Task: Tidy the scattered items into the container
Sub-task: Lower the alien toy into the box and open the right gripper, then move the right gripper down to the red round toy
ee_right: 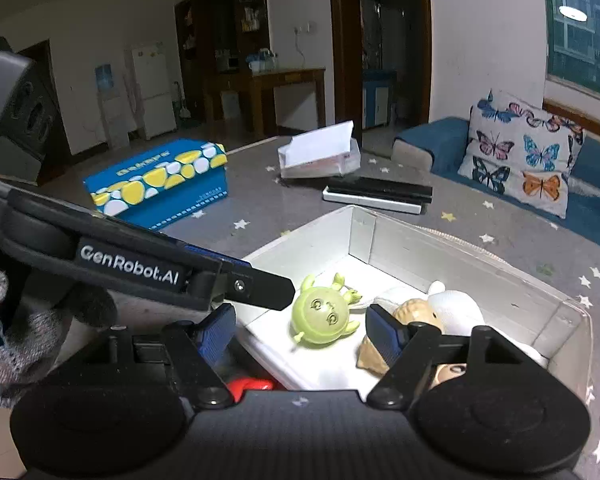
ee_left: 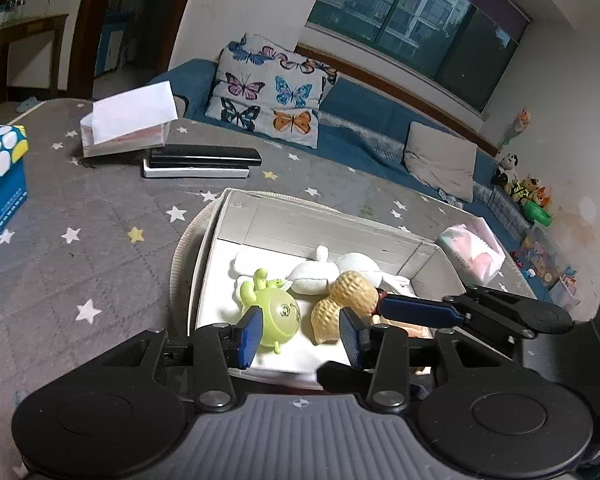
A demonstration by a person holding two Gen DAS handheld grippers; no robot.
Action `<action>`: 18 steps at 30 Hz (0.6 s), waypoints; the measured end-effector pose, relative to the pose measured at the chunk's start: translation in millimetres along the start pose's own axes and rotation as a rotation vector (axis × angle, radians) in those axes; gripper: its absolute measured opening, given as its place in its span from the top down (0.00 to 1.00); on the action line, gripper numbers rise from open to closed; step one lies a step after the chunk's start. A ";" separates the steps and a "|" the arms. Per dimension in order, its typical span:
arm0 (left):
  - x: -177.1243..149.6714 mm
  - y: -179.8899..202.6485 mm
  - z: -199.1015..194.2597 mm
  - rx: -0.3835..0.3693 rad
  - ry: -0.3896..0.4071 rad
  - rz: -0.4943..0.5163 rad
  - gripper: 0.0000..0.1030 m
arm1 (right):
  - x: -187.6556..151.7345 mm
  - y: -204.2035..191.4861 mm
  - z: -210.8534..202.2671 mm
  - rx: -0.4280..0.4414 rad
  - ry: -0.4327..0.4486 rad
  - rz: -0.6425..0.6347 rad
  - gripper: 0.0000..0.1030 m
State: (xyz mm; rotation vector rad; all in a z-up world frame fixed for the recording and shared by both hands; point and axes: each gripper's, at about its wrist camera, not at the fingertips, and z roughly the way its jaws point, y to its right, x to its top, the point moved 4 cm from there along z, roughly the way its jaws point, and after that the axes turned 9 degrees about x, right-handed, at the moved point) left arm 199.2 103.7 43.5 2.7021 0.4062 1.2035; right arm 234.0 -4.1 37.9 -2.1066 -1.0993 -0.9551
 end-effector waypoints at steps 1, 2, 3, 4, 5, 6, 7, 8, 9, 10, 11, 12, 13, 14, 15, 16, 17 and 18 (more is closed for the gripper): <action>-2.5 -0.1 -3.3 -0.002 0.004 -0.002 0.57 | -2.7 -3.6 -4.4 -0.001 0.008 -0.004 0.28; -5.2 -0.5 -6.1 -0.004 0.006 -0.005 0.57 | -5.5 -6.6 -8.1 -0.002 0.014 -0.006 0.28; -8.1 -1.0 -8.7 -0.005 0.008 -0.009 0.57 | -8.3 -9.4 -11.5 -0.002 0.020 -0.006 0.28; -11.1 -1.4 -11.3 -0.006 0.010 -0.012 0.57 | -11.5 -12.7 -15.1 -0.002 0.026 -0.005 0.28; -14.4 -1.5 -14.1 -0.005 0.014 -0.014 0.57 | -14.9 -15.7 -18.3 -0.004 0.032 -0.005 0.28; -17.6 -1.5 -16.4 -0.003 0.016 -0.015 0.57 | -18.3 -18.6 -20.9 -0.006 0.035 -0.007 0.28; -21.0 -1.4 -18.2 -0.003 0.015 -0.017 0.57 | -22.3 -21.5 -23.3 -0.008 0.038 -0.009 0.28; -24.8 -1.4 -20.0 -0.006 0.015 -0.018 0.57 | -26.9 -24.3 -25.4 -0.010 0.039 -0.009 0.28; -28.6 -1.6 -21.4 -0.009 0.013 -0.019 0.57 | -30.9 -26.5 -26.7 -0.015 0.038 -0.010 0.28; -32.7 -1.7 -22.5 -0.009 0.010 -0.019 0.57 | -35.3 -28.7 -28.2 -0.020 0.039 -0.009 0.28; -36.8 -1.8 -23.2 -0.007 0.008 -0.019 0.57 | -40.2 -30.6 -29.5 -0.023 0.039 -0.007 0.27; -40.3 -2.1 -23.5 -0.005 0.006 -0.019 0.57 | -44.3 -32.5 -30.4 -0.026 0.038 -0.007 0.26; -43.8 -2.5 -23.5 -0.002 0.001 -0.021 0.57 | -48.9 -34.7 -31.4 -0.033 0.038 -0.007 0.25; -47.2 -3.2 -23.5 -0.001 -0.003 -0.024 0.57 | -52.5 -36.4 -32.3 -0.038 0.038 -0.007 0.25; -50.5 -4.2 -23.6 -0.002 -0.007 -0.029 0.57 | -56.3 -38.4 -32.9 -0.041 0.036 -0.007 0.25; -53.7 -5.5 -23.7 -0.005 -0.012 -0.038 0.57 | -60.7 -40.7 -33.6 -0.044 0.034 -0.007 0.25; -56.9 -6.9 -23.7 -0.009 -0.016 -0.047 0.57 | -64.7 -43.1 -33.3 -0.047 0.032 -0.008 0.25; -59.9 -8.3 -23.7 -0.011 -0.019 -0.056 0.57 | -68.6 -44.8 -33.3 -0.051 0.029 -0.009 0.25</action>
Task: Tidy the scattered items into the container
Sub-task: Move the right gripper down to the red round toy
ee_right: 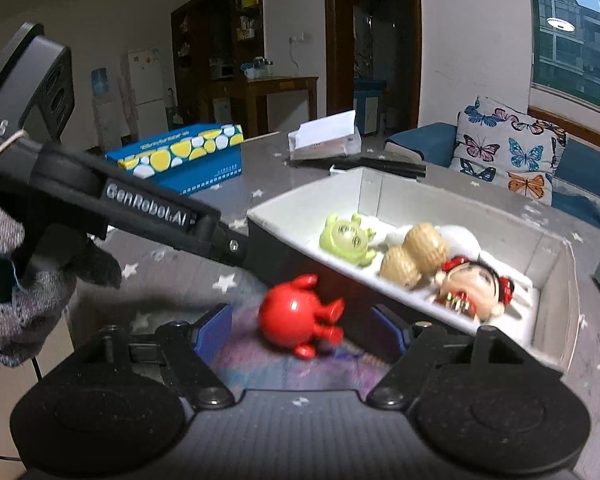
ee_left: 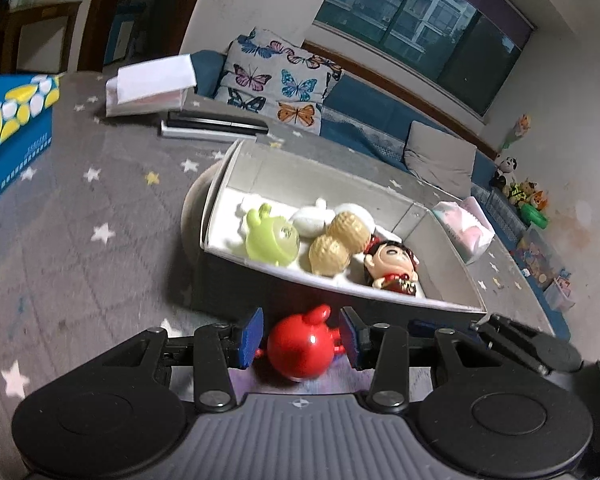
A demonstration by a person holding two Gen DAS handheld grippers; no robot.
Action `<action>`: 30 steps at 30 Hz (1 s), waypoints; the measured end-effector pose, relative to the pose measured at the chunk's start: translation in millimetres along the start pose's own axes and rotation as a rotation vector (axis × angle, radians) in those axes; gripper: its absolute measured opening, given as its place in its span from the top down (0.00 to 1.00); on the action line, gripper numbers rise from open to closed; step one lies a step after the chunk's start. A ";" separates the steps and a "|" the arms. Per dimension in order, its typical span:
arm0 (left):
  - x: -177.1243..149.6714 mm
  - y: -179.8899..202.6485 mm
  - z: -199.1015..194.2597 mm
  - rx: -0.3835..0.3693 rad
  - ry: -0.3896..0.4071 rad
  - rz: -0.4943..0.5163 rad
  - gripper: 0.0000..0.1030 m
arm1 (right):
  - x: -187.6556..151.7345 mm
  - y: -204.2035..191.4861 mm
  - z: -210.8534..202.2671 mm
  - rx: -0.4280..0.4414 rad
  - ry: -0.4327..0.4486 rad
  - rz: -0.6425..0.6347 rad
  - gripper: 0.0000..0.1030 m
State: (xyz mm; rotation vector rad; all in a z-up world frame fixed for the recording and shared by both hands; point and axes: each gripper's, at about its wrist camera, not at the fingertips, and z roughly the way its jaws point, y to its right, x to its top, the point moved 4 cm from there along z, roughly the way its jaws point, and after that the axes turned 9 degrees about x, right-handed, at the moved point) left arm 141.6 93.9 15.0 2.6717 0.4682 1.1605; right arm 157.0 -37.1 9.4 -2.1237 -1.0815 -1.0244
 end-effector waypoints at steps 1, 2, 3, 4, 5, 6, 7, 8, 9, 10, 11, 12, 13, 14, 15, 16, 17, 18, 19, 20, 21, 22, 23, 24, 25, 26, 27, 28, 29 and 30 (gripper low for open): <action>-2.5 -1.7 0.4 0.000 -0.004 -0.009 0.57 | -3.7 -1.2 0.3 -0.004 -0.003 0.000 0.24; -5.2 -3.5 1.0 0.003 -0.008 -0.017 0.57 | -7.2 -2.7 1.4 -0.006 -0.005 0.005 0.24; -7.5 -5.6 2.0 0.005 -0.013 -0.025 0.57 | -10.4 -3.2 2.5 -0.005 -0.005 0.015 0.24; -9.2 -7.6 3.0 0.006 -0.019 -0.034 0.57 | -13.8 -3.3 3.9 -0.004 -0.007 0.027 0.24; -10.6 -9.0 3.6 0.004 -0.024 -0.039 0.57 | -17.0 -3.3 5.3 -0.006 -0.008 0.035 0.24; -11.9 -9.9 4.1 0.002 -0.027 -0.040 0.57 | -20.4 -3.2 8.0 -0.010 -0.011 0.041 0.24; -12.8 -10.4 4.8 -0.001 -0.028 -0.038 0.57 | -22.8 -2.9 9.7 -0.015 -0.014 0.044 0.24; -13.3 -10.6 5.5 -0.005 -0.029 -0.035 0.57 | -24.8 -2.3 11.5 -0.020 -0.017 0.047 0.24; -13.5 -10.7 6.3 -0.008 -0.031 -0.035 0.57 | -26.2 -1.6 13.9 -0.022 -0.021 0.053 0.24; -13.2 -10.5 7.1 -0.011 -0.032 -0.034 0.57 | -26.7 -1.3 15.7 -0.020 -0.022 0.059 0.24; -12.3 -10.5 7.9 -0.017 -0.031 -0.033 0.57 | -26.9 -1.0 16.9 -0.020 -0.021 0.063 0.24; -11.0 -10.5 8.7 -0.024 -0.029 -0.030 0.57 | -26.7 -0.6 18.4 -0.023 -0.019 0.065 0.24; -9.6 -10.1 9.2 -0.032 -0.027 -0.026 0.57 | -26.9 0.0 20.2 -0.025 -0.018 0.068 0.24; -7.9 -9.8 9.9 -0.040 -0.024 -0.022 0.57 | -26.5 0.6 21.8 -0.022 -0.019 0.071 0.24; -6.3 -9.5 10.8 -0.048 -0.023 -0.019 0.57 | -26.0 1.2 23.6 -0.020 -0.019 0.074 0.24; -4.5 -9.2 12.0 -0.057 -0.023 -0.017 0.57 | -25.4 1.9 25.8 -0.022 -0.021 0.075 0.24; -2.4 -9.1 13.7 -0.063 -0.024 -0.015 0.57 | -24.8 2.6 28.0 -0.024 -0.023 0.075 0.24; -0.5 -9.1 15.3 -0.067 -0.024 -0.014 0.57 | -24.2 3.3 29.8 -0.023 -0.022 0.076 0.24; 1.0 -9.1 16.8 -0.072 -0.023 -0.012 0.57 | -23.1 3.8 31.2 -0.019 -0.019 0.080 0.24; 2.1 -9.0 18.3 -0.076 -0.023 -0.009 0.57 | -22.2 4.4 32.2 -0.016 -0.018 0.081 0.24; 3.0 -9.0 20.1 -0.080 -0.025 -0.007 0.57 | -21.0 5.0 33.5 -0.016 -0.016 0.080 0.24; 3.6 -9.2 22.2 -0.083 -0.029 -0.006 0.57 | -19.5 5.6 34.8 -0.017 -0.013 0.078 0.23; 4.1 -9.6 24.2 -0.086 -0.033 -0.009 0.57 | -17.9 6.2 36.2 -0.011 -0.009 0.076 0.23; 4.3 -10.2 26.0 -0.089 -0.038 -0.014 0.57 | -16.6 6.9 37.8 -0.007 -0.007 0.076 0.22; 4.4 -11.0 27.7 -0.094 -0.042 -0.019 0.57 | -15.1 8.3 39.1 -0.007 -0.007 0.078 0.22; 4.4 -12.1 29.5 -0.101 -0.047 -0.026 0.57 | -14.3 9.1 40.9 -0.008 -0.008 0.077 0.22; 4.1 -13.3 31.4 -0.107 -0.054 -0.035 0.57 | -13.5 9.7 42.6 -0.008 -0.010 0.076 0.22; 3.4 -14.5 33.1 -0.112 -0.062 -0.043 0.57 | -13.0 10.0 44.7 -0.007 -0.011 0.074 0.22; 2.4 -15.4 34.6 -0.119 -0.069 -0.050 0.57 | -12.6 10.2 46.2 -0.003 -0.011 0.073 0.22; 1.3 -16.2 35.7 -0.126 -0.075 -0.056 0.57 | -12.2 9.9 47.5 0.004 -0.012 0.073 0.22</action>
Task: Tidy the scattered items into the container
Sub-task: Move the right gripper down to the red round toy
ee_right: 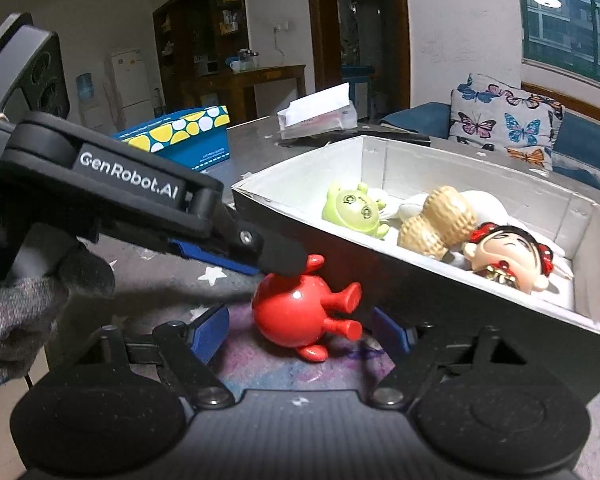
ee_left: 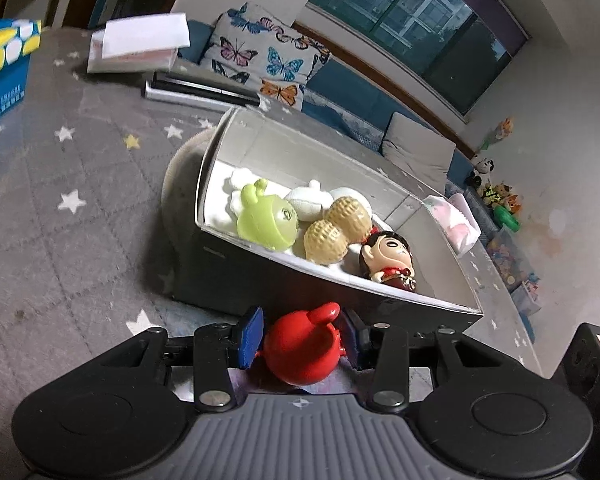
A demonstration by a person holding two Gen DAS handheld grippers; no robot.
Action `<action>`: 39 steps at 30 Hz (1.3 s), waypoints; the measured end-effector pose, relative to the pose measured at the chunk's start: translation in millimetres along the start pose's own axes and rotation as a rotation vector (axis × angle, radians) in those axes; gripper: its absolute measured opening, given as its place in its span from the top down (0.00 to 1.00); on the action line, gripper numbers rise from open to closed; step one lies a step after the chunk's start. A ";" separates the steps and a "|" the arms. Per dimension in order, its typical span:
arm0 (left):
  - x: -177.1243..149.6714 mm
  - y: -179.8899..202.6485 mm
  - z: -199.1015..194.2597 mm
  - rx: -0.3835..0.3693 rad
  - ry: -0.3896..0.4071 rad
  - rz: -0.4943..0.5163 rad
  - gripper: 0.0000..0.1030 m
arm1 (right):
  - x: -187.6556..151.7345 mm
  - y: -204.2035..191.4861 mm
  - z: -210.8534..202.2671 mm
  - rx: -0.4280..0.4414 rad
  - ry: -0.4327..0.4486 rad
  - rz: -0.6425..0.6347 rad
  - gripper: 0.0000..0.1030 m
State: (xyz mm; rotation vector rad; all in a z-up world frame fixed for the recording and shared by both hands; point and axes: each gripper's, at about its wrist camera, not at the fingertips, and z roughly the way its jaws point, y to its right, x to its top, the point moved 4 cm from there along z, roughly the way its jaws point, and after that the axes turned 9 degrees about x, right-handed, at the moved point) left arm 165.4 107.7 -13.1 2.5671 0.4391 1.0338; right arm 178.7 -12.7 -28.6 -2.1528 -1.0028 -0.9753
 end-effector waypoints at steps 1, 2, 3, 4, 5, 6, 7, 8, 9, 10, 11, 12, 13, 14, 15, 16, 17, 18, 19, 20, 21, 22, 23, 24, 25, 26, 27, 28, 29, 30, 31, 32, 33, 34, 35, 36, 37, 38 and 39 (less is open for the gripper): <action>-1.1 -0.7 0.8 -0.004 -0.005 -0.004 0.57 | 0.1 -0.2 0.8 0.003 -0.001 0.000 0.22; -2.1 -1.3 1.2 -0.006 -0.009 -0.006 0.57 | 0.1 -0.9 1.5 0.004 0.000 -0.001 0.22; -3.2 -2.1 1.4 -0.007 -0.012 -0.007 0.57 | 0.0 -2.0 1.6 0.009 -0.001 -0.004 0.22; -4.4 -2.9 1.2 -0.008 -0.014 -0.006 0.57 | -0.4 -3.3 1.1 0.015 -0.002 -0.007 0.22; -5.5 -3.5 0.8 -0.010 -0.016 -0.005 0.57 | -0.5 -4.7 0.4 0.020 -0.001 -0.013 0.22; -6.5 -3.8 0.4 -0.012 -0.017 -0.005 0.57 | -0.7 -6.4 -0.6 0.028 0.000 -0.020 0.22; -7.6 -3.9 -0.1 -0.014 -0.018 -0.003 0.57 | -0.9 -8.7 -1.9 0.036 0.001 -0.027 0.22; -8.9 -3.9 -1.0 -0.016 -0.019 -0.001 0.57 | -0.8 -10.6 -3.2 0.042 0.002 -0.032 0.22; -10.6 -4.0 -2.1 -0.019 -0.020 0.002 0.57 | -0.9 -12.5 -4.5 0.046 0.004 -0.037 0.22; -12.2 -4.3 -3.2 -0.019 -0.021 0.006 0.57 | -1.0 -14.2 -6.0 0.050 0.006 -0.043 0.22; -13.5 -4.5 -4.2 -0.020 -0.022 0.008 0.57 | -1.3 -16.0 -7.2 0.055 0.007 -0.049 0.22; -15.1 -5.0 -5.6 -0.022 -0.023 0.008 0.57 | -1.5 -18.2 -8.7 0.061 0.007 -0.055 0.22; -16.8 -5.4 -7.4 -0.026 -0.025 0.008 0.57 | -1.9 -20.3 -9.9 0.068 0.006 -0.060 0.22; -18.2 -5.6 -9.2 -0.030 -0.026 0.008 0.57 | -2.5 -23.0 -11.1 0.076 0.004 -0.068 0.22; -19.6 -6.3 -11.5 -0.033 -0.026 0.009 0.57 | -2.9 -26.1 -12.1 0.085 0.002 -0.077 0.22; -21.1 -7.2 -14.2 -0.034 -0.024 0.012 0.57 | -4.2 -29.6 -13.3 0.094 0.000 -0.089 0.22; -22.5 -8.2 -17.1 -0.034 -0.021 0.016 0.57 | -5.3 -33.1 -14.5 0.101 -0.001 -0.101 0.22; -23.6 -9.5 -20.2 -0.034 -0.017 0.020 0.57 | -6.4 -36.3 -15.7 0.109 -0.002 -0.111 0.22; -24.5 -10.8 -23.5 -0.035 -0.013 0.024 0.57 | -7.5 -39.2 -16.6 0.116 -0.004 -0.120 0.22; -25.2 -11.9 -26.7 -0.035 -0.008 0.025 0.57 | -8.4 -41.6 -17.4 0.121 -0.006 -0.127 0.22; -25.6 -12.7 -30.7 -0.036 0.000 0.027 0.57 | -9.3 -43.3 -17.7 0.124 -0.008 -0.131 0.22; -25.5 -13.3 -35.1 -0.040 0.009 0.027 0.57 | -10.3 -44.7 -18.3 0.129 -0.010 -0.133 0.22; -25.1 -13.8 -39.5 -0.046 0.019 0.027 0.57 | -11.6 -45.9 -19.1 0.134 -0.011 -0.133 0.22; -24.7 -14.4 -43.9 -0.056 0.029 0.025 0.57 | -12.5 -47.0 -19.3 0.138 -0.013 -0.135 0.22; -24.1 -14.7 -47.9 -0.065 0.038 0.021 0.57 | -13.4 -48.1 -19.8 0.138 -0.014 -0.139 0.22; -23.2 -15.3 -50.8 -0.073 0.045 0.014 0.57 | -14.1 -49.4 -19.9 0.139 -0.016 -0.142 0.22; -22.3 -16.0 -52.4 -0.079 0.049 0.006 0.57 | -14.5 -50.3 -20.1 0.141 -0.018 -0.144 0.22; -21.9 -16.8 -52.7 -0.083 0.049 -0.002 0.57 | -14.8 -51.2 -20.5 0.144 -0.018 -0.146 0.22; -22.0 -17.5 -51.8 -0.082 0.044 -0.010 0.57 | -14.7 -52.0 -20.8 0.144 -0.017 -0.148 0.22; -22.3 -18.5 -49.8 -0.077 0.038 -0.017 0.57 | -14.3 -52.5 -21.3 0.143 -0.015 -0.147 0.22; -23.1 -19.6 -47.4 -0.072 0.030 -0.023 0.57 | -14.0 -52.6 -21.8 0.142 -0.011 -0.144 0.22; -24.8 -20.3 -45.0 -0.070 0.021 -0.029 0.57 | -14.2 -52.8 -22.8 0.140 -0.009 -0.140 0.22; -26.8 -21.0 -42.7 -0.070 0.012 -0.037 0.57 | -14.4 -52.5 -23.3 0.138 -0.008 -0.137 0.22; -28.9 -21.8 -40.4 -0.072 0.003 -0.046 0.57 | -14.5 -52.2 -23.4 0.134 -0.009 -0.137 0.22; -31.3 -22.7 -38.8 -0.073 -0.006 -0.057 0.57 | -15.0 -51.7 -23.2 0.130 -0.013 -0.139 0.22; -33.5 -23.3 -37.5 -0.075 -0.012 -0.066 0.57 | -15.6 -51.0 -22.8 0.127 -0.017 -0.140 0.22; -35.2 -23.8 -36.6 -0.079 -0.017 -0.073 0.57 | -15.8 -49.6 -21.6 0.123 -0.022 -0.139 0.22; -36.8 -24.3 -36.3 -0.082 -0.019 -0.079 0.57 | -16.3 -48.0 -20.5 0.116 -0.028 -0.135 0.22; -38.3 -24.8 -36.4 -0.086 -0.020 -0.085 0.57 | -17.1 -46.7 -19.9 0.112 -0.035 -0.131 0.22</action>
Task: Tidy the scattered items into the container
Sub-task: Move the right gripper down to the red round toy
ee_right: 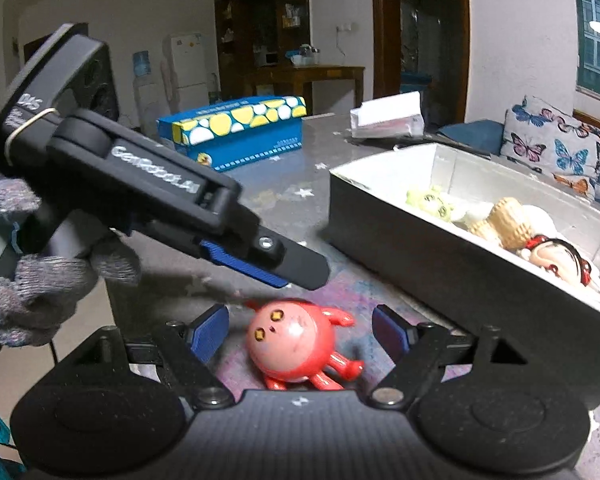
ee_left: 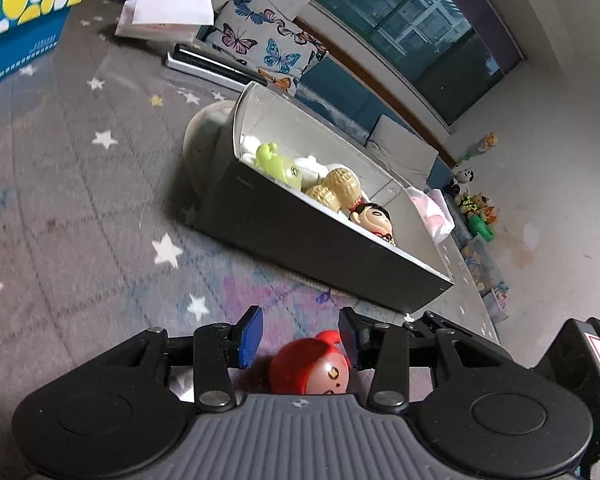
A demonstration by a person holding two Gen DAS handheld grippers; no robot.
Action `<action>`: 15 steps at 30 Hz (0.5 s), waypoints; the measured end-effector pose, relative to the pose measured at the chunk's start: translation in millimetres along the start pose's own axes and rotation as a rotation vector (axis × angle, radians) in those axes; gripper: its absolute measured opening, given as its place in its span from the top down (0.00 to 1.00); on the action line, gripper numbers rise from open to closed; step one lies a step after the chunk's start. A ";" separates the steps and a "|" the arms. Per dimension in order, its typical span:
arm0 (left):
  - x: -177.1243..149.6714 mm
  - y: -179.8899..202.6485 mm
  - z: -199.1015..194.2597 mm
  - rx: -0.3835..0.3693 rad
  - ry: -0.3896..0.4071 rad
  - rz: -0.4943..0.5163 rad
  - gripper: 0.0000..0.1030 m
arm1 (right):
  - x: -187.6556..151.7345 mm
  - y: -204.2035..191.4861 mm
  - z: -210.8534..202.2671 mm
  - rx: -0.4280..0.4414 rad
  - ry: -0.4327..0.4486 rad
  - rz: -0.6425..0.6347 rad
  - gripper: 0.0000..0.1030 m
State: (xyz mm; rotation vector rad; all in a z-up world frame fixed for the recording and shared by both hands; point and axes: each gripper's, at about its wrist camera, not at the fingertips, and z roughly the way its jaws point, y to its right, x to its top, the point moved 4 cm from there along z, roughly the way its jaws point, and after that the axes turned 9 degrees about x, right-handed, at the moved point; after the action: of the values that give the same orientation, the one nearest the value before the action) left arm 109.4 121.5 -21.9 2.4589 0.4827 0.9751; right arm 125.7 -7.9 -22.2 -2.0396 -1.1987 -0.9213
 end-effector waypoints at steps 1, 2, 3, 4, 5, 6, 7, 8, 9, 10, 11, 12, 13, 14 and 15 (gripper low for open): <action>-1.3 -0.7 -0.3 -0.003 -0.002 -0.006 0.57 | -1.2 0.4 0.0 0.001 -0.004 0.003 0.22; -2.5 -1.6 -0.9 -0.004 -0.003 -0.013 0.57 | -2.3 0.5 -0.3 0.005 -0.007 0.005 0.22; -3.4 -2.4 -1.9 -0.005 -0.004 -0.019 0.57 | -3.1 0.1 -0.6 0.008 -0.010 0.006 0.22; -4.0 -3.1 -3.2 -0.006 -0.003 -0.023 0.57 | -4.3 -1.0 -0.7 0.012 -0.013 0.005 0.23; -4.5 -3.5 -5.0 -0.007 -0.001 -0.027 0.57 | -5.1 -2.0 -0.8 0.015 -0.016 0.005 0.24; -5.1 -3.7 -6.9 -0.011 0.003 -0.031 0.57 | -5.6 -2.7 -0.5 0.016 -0.019 0.004 0.24; -5.8 -3.7 -9.0 -0.017 0.007 -0.035 0.57 | -6.2 -3.2 -0.4 0.014 -0.022 0.002 0.25; -6.8 -3.6 -11.0 -0.024 0.010 -0.038 0.57 | -6.9 -3.5 -0.3 0.014 -0.023 0.003 0.27; -8.0 -3.4 -12.6 -0.030 0.011 -0.041 0.57 | -7.2 -3.2 -0.1 0.015 -0.024 0.007 0.29; -9.5 -3.2 -14.0 -0.035 0.011 -0.043 0.57 | -7.5 -2.5 0.7 0.018 -0.027 0.014 0.31; -11.7 -3.0 -15.2 -0.038 0.009 -0.045 0.57 | -7.9 -1.9 1.6 0.018 -0.030 0.020 0.34; -13.8 -3.1 -16.1 -0.039 0.008 -0.048 0.57 | -8.2 -1.8 2.3 0.015 -0.035 0.022 0.36; -15.7 -3.4 -16.7 -0.039 0.007 -0.052 0.57 | -8.5 -1.9 3.1 0.012 -0.040 0.023 0.37; -17.7 -3.8 -17.3 -0.042 0.007 -0.058 0.57 | -8.9 -1.8 3.4 0.011 -0.042 0.024 0.38; -19.5 -4.1 -17.3 -0.046 0.005 -0.063 0.57 | -9.0 -1.1 3.4 0.011 -0.041 0.027 0.39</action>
State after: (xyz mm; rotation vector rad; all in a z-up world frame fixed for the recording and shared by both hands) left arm 83.0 120.6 -23.5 2.3862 0.5306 0.9563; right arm 122.5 -9.2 -31.2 -2.0703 -1.1920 -0.8616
